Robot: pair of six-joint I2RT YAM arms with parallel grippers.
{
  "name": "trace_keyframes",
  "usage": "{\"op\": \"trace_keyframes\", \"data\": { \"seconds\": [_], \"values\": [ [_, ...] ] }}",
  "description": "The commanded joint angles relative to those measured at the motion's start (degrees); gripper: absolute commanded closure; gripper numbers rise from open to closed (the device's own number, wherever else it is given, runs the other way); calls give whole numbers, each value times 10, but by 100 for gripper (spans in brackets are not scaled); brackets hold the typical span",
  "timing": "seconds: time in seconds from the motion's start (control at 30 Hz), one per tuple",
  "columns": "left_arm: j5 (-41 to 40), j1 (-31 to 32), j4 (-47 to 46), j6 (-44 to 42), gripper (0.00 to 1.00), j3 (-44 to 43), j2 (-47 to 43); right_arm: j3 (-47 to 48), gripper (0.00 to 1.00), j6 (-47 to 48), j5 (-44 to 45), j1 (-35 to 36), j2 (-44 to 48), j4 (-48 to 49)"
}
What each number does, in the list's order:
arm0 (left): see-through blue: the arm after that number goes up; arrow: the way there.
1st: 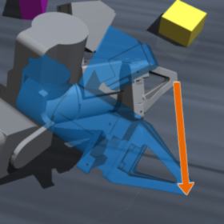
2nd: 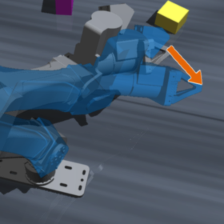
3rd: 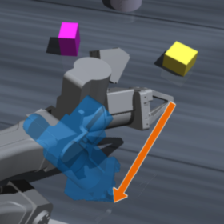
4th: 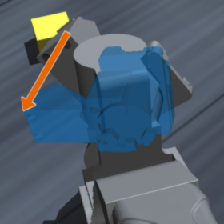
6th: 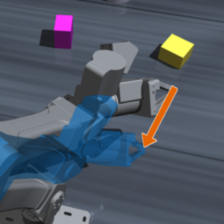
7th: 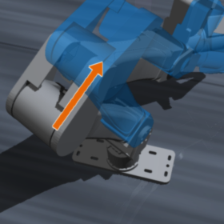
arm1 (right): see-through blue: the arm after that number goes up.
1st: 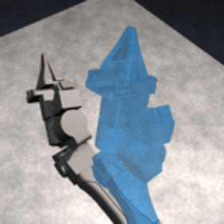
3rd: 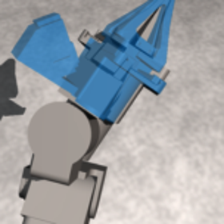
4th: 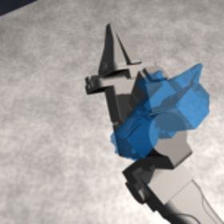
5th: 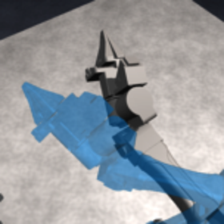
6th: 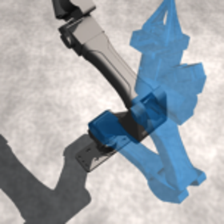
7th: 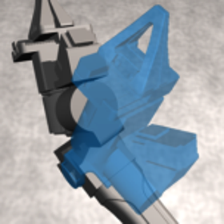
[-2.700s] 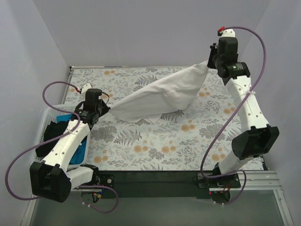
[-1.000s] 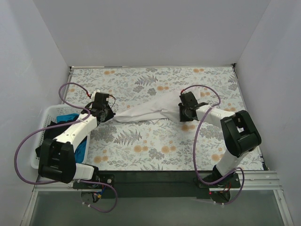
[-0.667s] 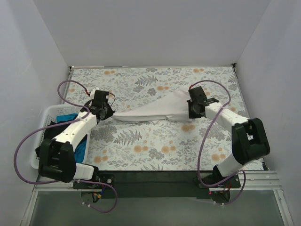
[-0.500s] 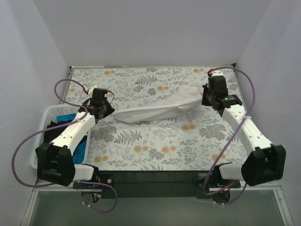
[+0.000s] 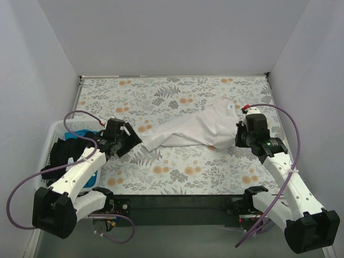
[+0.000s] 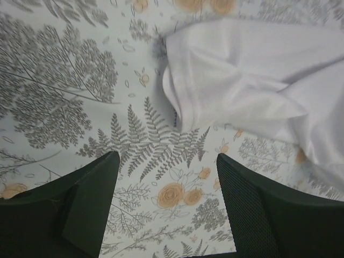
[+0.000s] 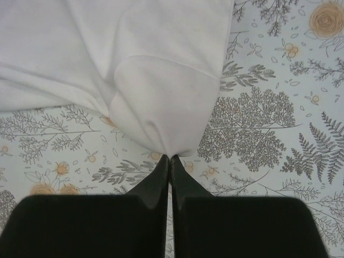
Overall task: Fold and stack the t-shirts
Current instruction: Flatten the tshirt out
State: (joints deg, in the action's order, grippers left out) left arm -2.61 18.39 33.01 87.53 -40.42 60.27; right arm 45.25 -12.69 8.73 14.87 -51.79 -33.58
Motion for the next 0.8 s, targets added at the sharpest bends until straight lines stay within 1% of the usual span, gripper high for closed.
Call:
{"op": "trace_keyframes", "data": {
  "seconds": [0.0, 0.13, 0.2, 0.3, 0.37, 0.5, 0.57, 0.7, 0.77],
  "values": [
    [16, 57, -13, 39, 28, 3, 38, -5, 99, -5, -16, 1, 7, 13],
    [-31, 92, -40, 70, 27, -10, 101, -6, 99, -6, -28, 2, 1, 22],
    [-44, 105, -52, 83, 27, -5, 118, -8, 99, -7, -35, 1, 0, 26],
    [-52, 118, -72, 103, 27, -6, 150, -8, 99, -8, -45, 1, 0, 29],
    [-80, 125, -86, 115, 27, -6, 173, -11, 99, -10, -49, 1, 0, 35],
    [-107, 132, -131, 114, 30, -10, 198, -20, 99, -16, -57, 0, -1, 44],
    [-119, 133, -147, 114, 30, -17, 219, -22, 99, -17, -60, 0, -1, 48],
    [-122, 147, -176, 114, 35, -23, 249, -27, 99, -23, -55, 1, -2, 56],
    [-130, 154, -192, 112, 41, -26, 264, -30, 99, -24, -54, 1, -6, 62]
  ]
}}
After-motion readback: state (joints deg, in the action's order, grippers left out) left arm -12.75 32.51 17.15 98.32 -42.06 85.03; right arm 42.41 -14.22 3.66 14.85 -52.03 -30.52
